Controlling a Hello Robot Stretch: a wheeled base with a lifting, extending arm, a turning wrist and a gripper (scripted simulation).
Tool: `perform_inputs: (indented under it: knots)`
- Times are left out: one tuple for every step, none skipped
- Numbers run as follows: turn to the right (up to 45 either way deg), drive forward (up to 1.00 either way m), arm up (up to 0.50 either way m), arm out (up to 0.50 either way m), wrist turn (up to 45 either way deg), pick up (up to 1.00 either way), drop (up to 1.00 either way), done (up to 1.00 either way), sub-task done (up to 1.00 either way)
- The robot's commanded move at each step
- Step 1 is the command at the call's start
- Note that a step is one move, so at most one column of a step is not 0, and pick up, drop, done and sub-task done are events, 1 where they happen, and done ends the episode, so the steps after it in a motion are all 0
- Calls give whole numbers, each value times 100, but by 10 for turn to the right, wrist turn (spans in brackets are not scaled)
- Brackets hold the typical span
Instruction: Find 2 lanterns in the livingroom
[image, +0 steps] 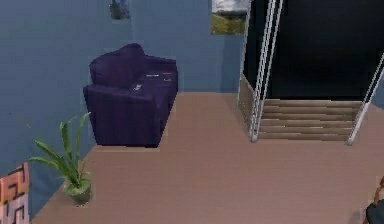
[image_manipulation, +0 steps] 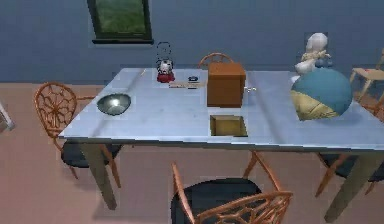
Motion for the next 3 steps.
perform_inputs:
  knots:
    - [0,15,0,0,0,0,0,0,0]
    - [300,0,0,0,0,0,0,0,0]
    - [30,0,0,0,0,0,0,0,0]
